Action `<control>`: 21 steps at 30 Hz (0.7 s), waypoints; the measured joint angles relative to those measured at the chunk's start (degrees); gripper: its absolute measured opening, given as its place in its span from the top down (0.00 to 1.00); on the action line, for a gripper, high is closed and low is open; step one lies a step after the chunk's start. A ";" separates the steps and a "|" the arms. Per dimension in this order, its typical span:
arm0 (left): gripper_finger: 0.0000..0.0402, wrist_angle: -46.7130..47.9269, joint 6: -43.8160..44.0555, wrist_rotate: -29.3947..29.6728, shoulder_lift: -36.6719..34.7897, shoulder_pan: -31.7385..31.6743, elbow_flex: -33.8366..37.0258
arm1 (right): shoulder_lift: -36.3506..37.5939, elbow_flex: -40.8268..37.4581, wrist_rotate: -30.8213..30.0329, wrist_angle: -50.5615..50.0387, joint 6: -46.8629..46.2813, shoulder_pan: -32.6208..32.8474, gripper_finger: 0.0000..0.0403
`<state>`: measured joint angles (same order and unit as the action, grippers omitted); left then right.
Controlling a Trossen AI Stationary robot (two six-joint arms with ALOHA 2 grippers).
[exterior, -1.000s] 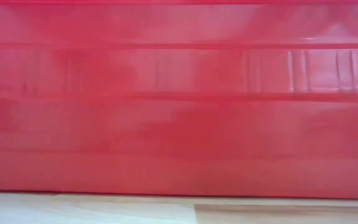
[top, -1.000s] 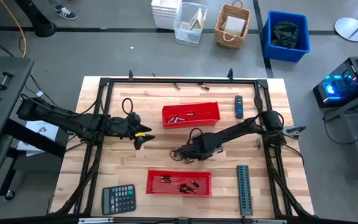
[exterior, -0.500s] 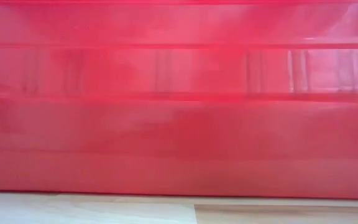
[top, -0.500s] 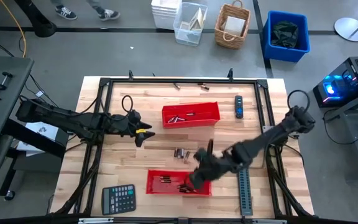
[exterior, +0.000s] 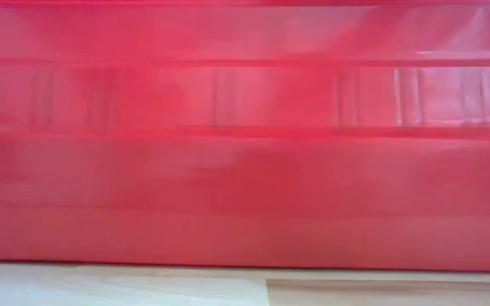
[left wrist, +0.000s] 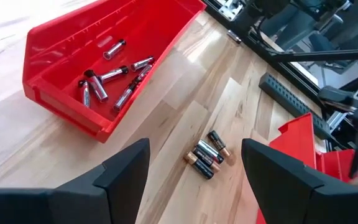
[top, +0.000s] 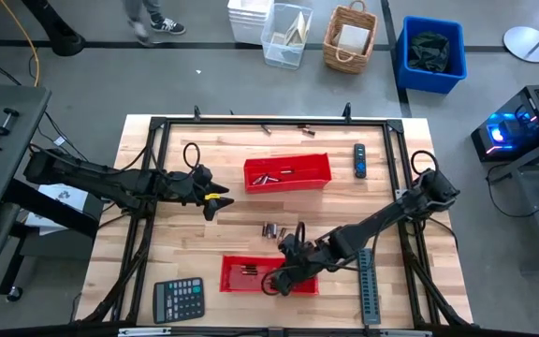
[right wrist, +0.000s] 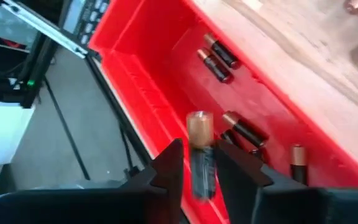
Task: Sort batteries
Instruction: Put the black battery into the bottom red bin
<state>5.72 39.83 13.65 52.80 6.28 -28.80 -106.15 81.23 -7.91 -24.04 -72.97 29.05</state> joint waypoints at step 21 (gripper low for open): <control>0.38 -3.42 0.85 -0.04 -0.02 -1.88 -0.04 | 13.08 0.18 -5.07 -12.87 13.30 -3.80 0.69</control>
<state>2.29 40.69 13.61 52.77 4.41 -28.84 -93.07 81.42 -12.98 -36.92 -59.67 25.25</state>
